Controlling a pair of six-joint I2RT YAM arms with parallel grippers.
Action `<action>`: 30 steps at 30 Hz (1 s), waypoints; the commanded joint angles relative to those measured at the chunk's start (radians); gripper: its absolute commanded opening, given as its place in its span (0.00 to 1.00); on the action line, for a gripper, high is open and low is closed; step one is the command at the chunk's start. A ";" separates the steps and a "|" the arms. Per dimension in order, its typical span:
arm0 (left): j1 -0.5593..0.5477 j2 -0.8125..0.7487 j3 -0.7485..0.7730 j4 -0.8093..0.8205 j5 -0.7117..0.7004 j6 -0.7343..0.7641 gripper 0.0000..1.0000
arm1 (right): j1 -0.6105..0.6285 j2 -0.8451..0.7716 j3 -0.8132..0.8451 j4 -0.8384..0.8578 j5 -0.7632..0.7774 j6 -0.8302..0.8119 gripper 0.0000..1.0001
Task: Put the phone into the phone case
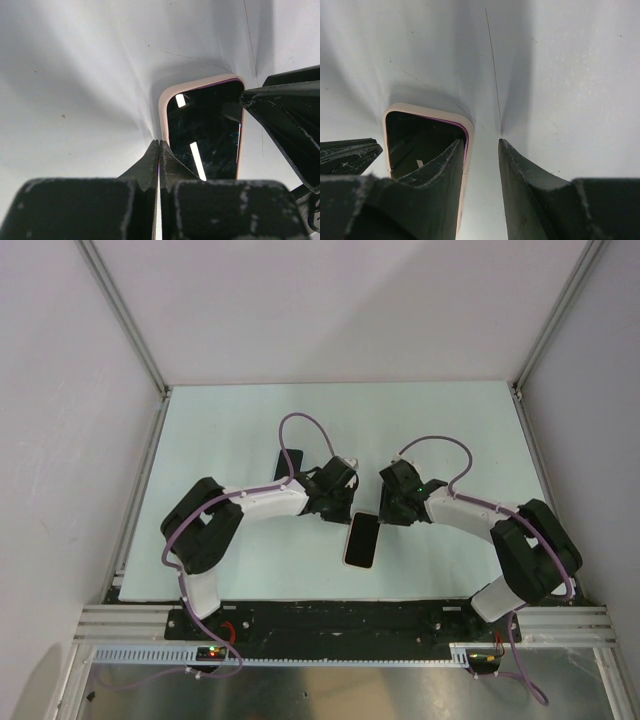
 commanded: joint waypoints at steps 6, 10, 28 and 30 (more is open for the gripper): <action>-0.004 -0.034 0.013 0.020 0.002 0.024 0.00 | -0.011 0.001 -0.026 0.070 -0.057 0.012 0.39; -0.004 -0.032 0.013 0.021 0.002 0.024 0.00 | -0.011 0.028 -0.026 0.063 -0.037 0.013 0.36; -0.004 -0.017 0.026 0.018 0.004 0.024 0.00 | 0.048 0.143 -0.086 0.019 0.079 0.012 0.30; -0.004 -0.016 0.026 0.015 0.004 0.025 0.00 | 0.048 0.129 -0.114 0.030 0.077 0.020 0.30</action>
